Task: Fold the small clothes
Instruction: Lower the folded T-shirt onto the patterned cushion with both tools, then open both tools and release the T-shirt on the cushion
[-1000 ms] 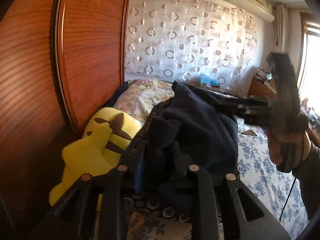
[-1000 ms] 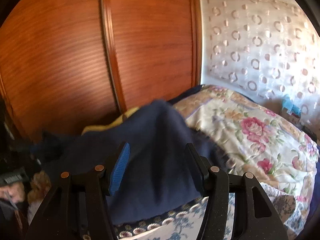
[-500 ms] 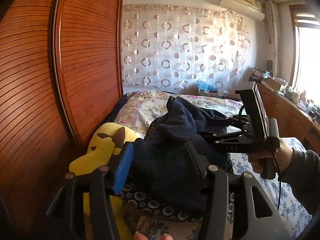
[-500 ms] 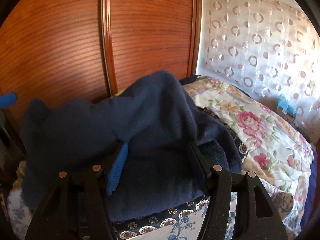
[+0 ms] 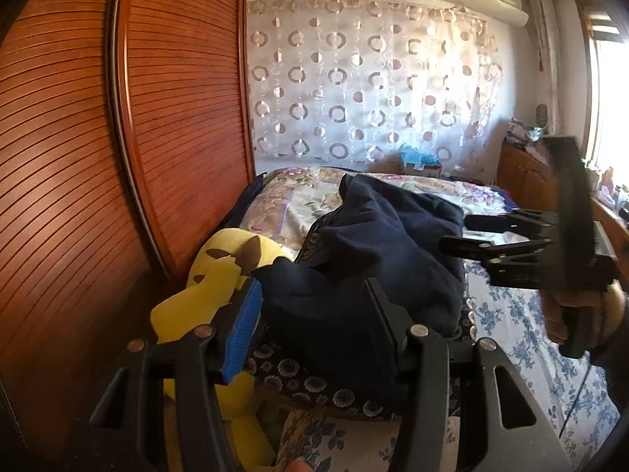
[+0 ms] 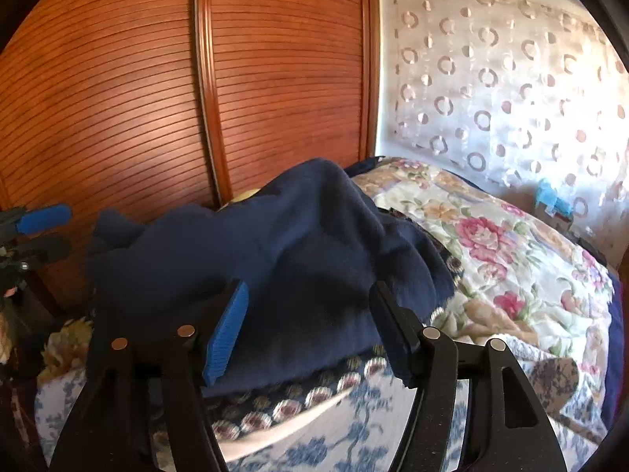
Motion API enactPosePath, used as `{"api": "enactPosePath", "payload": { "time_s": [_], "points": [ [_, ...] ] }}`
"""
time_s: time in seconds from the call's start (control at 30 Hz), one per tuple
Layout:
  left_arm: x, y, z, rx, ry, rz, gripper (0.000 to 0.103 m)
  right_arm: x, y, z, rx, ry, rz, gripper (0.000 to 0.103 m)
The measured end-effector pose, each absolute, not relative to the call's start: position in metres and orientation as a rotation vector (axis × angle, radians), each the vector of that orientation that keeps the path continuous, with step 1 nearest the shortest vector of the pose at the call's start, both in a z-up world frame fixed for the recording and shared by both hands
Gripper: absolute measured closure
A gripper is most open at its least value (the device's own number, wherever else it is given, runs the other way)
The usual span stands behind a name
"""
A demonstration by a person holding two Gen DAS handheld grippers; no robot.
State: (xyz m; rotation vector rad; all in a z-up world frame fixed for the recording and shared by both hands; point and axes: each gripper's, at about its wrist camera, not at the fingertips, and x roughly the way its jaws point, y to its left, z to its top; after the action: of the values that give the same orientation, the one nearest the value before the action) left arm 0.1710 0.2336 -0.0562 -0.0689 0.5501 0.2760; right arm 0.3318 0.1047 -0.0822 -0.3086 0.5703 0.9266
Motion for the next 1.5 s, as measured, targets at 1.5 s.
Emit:
{"api": "enactPosePath", "payload": {
  "time_s": [1.5],
  "points": [
    [0.124, 0.175, -0.038, -0.048, 0.513, 0.222, 0.050, 0.211, 0.018, -0.049, -0.211, 0.489, 0.802, 0.014]
  ]
}}
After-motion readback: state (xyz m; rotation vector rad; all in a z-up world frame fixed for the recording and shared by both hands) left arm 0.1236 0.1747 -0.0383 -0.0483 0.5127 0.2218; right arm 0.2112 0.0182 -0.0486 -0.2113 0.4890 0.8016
